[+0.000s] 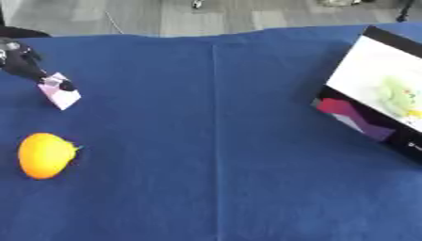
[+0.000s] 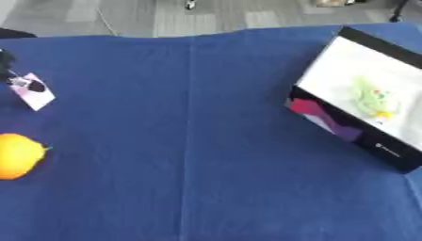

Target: Pick up the objects with one hand, pass them to the other hand, and then place them into the box on the other side of the table.

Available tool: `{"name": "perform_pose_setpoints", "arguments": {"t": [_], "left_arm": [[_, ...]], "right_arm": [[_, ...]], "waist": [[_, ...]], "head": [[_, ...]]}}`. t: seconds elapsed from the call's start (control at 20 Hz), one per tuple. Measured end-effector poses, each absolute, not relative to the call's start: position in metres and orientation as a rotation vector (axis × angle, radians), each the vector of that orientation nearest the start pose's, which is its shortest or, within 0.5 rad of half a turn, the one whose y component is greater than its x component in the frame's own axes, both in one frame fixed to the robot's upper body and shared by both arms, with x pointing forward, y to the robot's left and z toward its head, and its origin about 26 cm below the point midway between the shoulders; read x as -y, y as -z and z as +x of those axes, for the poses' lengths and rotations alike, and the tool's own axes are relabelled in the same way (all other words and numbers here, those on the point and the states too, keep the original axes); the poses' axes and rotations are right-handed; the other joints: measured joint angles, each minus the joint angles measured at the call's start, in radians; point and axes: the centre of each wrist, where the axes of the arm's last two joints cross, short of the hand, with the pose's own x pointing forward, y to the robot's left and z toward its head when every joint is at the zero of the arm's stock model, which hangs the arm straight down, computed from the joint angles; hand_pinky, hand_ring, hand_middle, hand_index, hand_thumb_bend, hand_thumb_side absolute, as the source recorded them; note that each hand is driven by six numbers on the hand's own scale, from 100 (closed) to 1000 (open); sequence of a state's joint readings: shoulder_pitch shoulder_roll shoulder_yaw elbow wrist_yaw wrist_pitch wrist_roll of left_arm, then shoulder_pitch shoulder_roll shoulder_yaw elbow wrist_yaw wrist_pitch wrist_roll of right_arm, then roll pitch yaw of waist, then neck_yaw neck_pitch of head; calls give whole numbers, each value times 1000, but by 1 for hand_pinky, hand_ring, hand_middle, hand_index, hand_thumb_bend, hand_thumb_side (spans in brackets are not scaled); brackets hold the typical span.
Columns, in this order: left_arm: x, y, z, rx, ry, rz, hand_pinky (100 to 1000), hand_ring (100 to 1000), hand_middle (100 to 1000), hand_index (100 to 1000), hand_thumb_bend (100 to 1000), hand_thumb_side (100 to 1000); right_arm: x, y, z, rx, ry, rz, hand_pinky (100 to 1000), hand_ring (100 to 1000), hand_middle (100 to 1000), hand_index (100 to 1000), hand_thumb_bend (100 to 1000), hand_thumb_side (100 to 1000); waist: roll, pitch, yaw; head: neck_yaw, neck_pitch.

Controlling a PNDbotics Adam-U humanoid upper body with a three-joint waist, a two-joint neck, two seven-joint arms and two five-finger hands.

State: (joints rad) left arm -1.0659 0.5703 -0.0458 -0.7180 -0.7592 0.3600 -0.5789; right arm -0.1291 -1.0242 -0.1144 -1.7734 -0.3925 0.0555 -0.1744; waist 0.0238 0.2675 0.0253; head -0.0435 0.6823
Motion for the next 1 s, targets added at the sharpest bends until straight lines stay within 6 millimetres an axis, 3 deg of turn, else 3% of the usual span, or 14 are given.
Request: {"name": "perform_pose_setpoints", "arguments": {"t": [0.6,1.0], "left_arm": [[-354,-228,490,862,849,784,934,928,797,760,826,258],[-353,-227,491,841,867,777,935,929,798,766,818,254]], "right_arm": [[416,-236,289,1861,-414,-616,1000,996,1000,1000,100,557],[417,-234,290,1853,-416,-622,1000,1000,1000,1000,100,557]], "waist": [[2,13,-6],[2,13,-4]], "head": [[6,-8],[6,-8]]}}
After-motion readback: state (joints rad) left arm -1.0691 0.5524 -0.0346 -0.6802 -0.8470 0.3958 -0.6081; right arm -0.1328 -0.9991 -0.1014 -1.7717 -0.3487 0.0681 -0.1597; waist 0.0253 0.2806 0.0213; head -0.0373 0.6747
